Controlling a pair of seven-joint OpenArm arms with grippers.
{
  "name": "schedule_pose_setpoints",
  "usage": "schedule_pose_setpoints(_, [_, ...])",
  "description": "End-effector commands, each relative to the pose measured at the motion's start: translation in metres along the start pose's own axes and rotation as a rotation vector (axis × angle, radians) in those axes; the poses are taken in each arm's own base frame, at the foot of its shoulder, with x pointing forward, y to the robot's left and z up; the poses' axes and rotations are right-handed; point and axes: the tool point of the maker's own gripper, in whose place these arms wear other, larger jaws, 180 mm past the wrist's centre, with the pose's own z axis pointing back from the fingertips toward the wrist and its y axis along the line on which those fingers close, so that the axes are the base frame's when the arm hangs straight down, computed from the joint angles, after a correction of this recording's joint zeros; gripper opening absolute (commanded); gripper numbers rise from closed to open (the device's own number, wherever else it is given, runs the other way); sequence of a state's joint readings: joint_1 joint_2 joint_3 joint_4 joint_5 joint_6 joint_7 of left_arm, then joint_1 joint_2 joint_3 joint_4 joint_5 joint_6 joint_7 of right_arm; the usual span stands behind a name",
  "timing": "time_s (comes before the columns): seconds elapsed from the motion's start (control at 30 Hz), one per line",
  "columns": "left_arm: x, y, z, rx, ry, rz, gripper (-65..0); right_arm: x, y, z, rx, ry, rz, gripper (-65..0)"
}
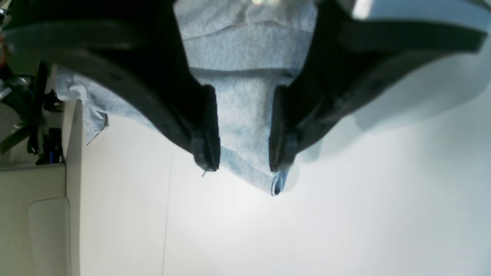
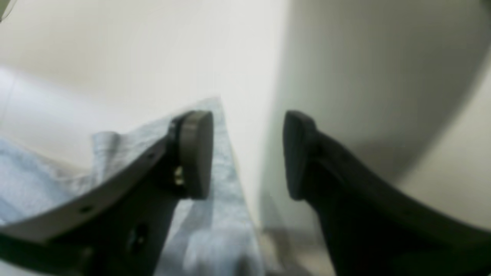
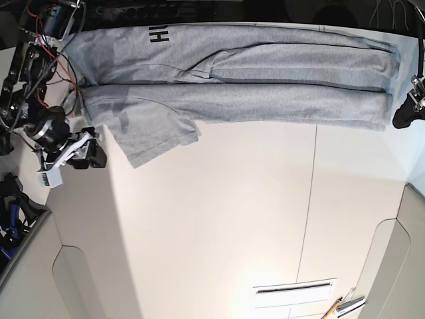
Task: Fold the T-shirt properly
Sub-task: 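Grasp the sleeve end with the right gripper and fold it inward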
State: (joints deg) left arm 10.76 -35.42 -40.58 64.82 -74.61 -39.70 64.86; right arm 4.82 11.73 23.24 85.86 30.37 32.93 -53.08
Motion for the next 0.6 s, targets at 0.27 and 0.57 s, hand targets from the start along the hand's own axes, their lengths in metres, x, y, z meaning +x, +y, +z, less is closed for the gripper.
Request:
schedule_pose_setpoints(0.27, [0.022,-0.005,0.007,-0.011,-0.046,-0.036,-40.1,-0.014,0.027,-0.064,0.143,0.149,-0.039,-35.5])
schedule_pose_setpoints(0.57, [0.022,-0.005,0.007,-0.011,-0.046,-0.035,-40.1,-0.015,0.051,-0.058,0.198,0.266,0.053,-65.0])
